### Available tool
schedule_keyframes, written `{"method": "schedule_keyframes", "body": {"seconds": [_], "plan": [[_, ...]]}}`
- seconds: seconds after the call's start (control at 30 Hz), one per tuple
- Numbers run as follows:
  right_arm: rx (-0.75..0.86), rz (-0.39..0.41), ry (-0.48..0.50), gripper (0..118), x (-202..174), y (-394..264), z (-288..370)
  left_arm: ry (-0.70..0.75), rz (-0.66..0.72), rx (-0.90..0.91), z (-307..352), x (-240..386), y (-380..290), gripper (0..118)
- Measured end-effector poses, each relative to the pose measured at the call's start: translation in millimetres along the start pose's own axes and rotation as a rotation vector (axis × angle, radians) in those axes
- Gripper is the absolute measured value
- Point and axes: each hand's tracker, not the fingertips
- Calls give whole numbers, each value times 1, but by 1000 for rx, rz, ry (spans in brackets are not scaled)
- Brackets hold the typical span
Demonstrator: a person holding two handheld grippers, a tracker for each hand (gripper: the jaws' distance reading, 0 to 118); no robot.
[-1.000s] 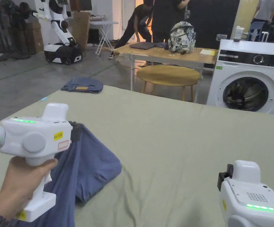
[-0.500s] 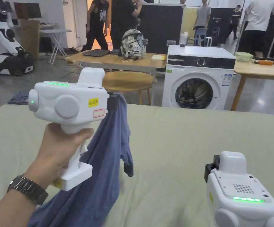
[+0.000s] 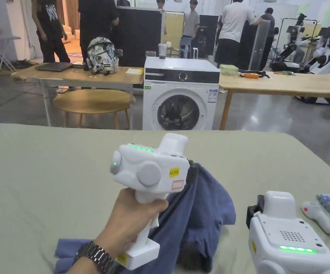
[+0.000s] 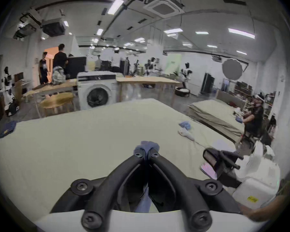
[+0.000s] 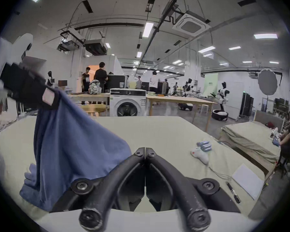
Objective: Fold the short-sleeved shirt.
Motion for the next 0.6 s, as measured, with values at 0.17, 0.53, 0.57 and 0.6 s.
{"method": "schedule_keyframes", "body": {"seconds": [0.17, 0.53, 0.57, 0.6], "plan": [[-31, -9, -24, 0, 14, -12, 1, -14, 37, -125, -31, 9, -46, 0], [-58, -14, 12, 0, 3, -19, -7, 113, 168, -49, 17, -39, -74, 83], [-57, -14, 21, 0, -1, -18, -7, 123, 177, -40, 26, -45, -76, 83], [-54, -14, 30, 0, -5, -16, -6, 141, 186, -26, 35, -51, -79, 83]]}}
